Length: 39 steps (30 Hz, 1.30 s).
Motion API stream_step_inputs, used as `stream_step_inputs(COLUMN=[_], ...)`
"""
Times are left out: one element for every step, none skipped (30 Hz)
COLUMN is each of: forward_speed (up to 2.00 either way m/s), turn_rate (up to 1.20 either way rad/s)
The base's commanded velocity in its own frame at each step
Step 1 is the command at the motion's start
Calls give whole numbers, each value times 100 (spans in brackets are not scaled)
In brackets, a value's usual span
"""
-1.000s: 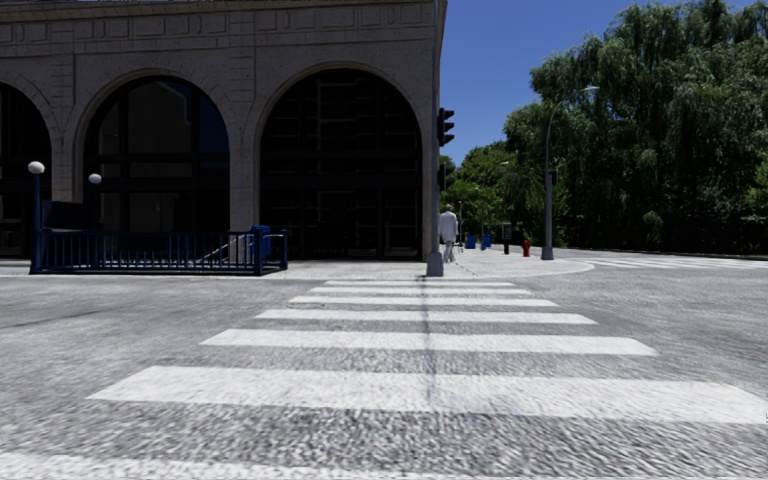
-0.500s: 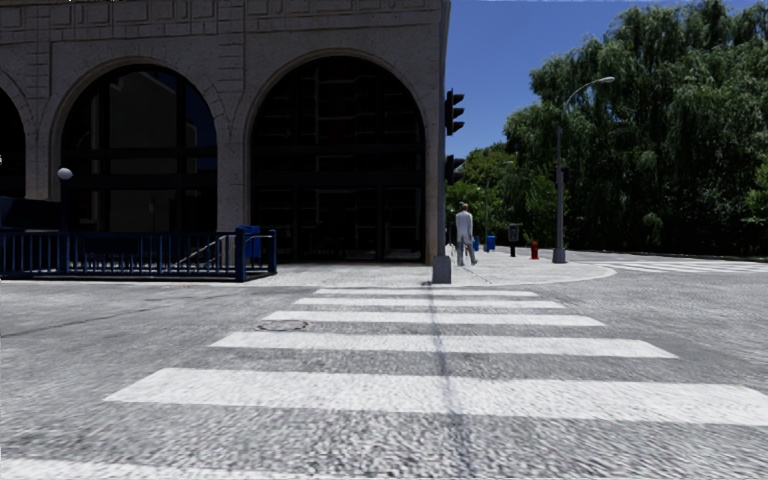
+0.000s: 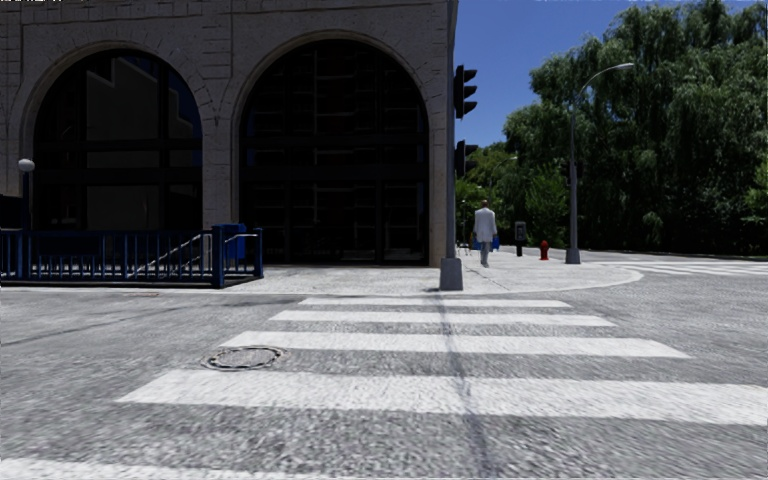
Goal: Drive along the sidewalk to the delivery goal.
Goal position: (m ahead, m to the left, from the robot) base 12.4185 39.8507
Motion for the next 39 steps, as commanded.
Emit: stream_step_inputs(forward_speed=[200,200,200,200,200,200,200,200,200,200,200,200,200,200,200,200,200,200,200,200,200,200,200,200,200,200,200,200,200,200,200,200,200,200,200,200,200,200,200], turn_rate=[0,0,0,0,0,0,0,0,0,0,0,0,0,0,0,0,0,0,0,0,0,0,0,0,0,0,0,0,0,0,0,0,0,0,0,0,0,0,0])
